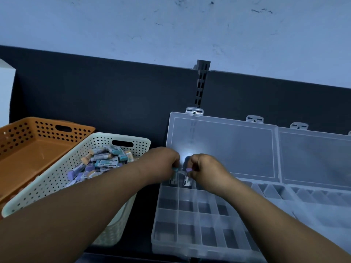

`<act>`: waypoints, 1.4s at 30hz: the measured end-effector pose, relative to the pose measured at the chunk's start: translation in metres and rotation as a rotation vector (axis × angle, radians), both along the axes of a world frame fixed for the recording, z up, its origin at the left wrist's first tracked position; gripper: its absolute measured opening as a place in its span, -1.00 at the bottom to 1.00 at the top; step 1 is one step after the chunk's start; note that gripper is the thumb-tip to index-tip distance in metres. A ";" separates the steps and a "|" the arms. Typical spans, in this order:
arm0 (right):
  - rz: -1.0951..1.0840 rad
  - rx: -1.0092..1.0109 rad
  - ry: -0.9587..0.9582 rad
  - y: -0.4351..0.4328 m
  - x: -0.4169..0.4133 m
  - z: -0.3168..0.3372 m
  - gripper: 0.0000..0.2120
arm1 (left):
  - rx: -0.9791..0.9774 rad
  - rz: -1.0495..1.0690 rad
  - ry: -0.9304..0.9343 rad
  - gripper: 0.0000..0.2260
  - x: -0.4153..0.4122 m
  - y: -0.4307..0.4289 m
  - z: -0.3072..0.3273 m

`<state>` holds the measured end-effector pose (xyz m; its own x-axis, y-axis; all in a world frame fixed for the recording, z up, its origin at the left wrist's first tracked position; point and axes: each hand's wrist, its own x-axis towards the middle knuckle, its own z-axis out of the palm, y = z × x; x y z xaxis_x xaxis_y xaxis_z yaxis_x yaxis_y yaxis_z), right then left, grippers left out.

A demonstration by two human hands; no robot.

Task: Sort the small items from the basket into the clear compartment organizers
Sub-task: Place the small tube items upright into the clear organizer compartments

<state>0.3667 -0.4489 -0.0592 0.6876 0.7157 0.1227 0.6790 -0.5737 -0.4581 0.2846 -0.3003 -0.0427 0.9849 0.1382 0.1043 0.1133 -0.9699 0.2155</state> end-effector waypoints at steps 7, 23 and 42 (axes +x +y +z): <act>0.003 -0.015 -0.026 0.000 -0.001 -0.005 -0.90 | 0.105 -0.020 0.008 -0.82 0.002 -0.003 -0.005; 0.263 -0.032 -0.215 0.069 -0.058 0.048 -0.65 | -0.107 0.296 -0.073 -0.69 -0.089 0.097 0.050; 0.572 -0.589 -0.295 0.161 -0.096 0.025 -0.58 | 0.042 0.216 0.221 -0.73 -0.119 0.114 -0.002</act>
<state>0.2705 -0.2881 -0.0338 0.2020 0.9444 -0.2596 0.9794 -0.1968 0.0463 0.1651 -0.1859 -0.0447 0.9327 0.3466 -0.0994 0.3572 -0.9259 0.1232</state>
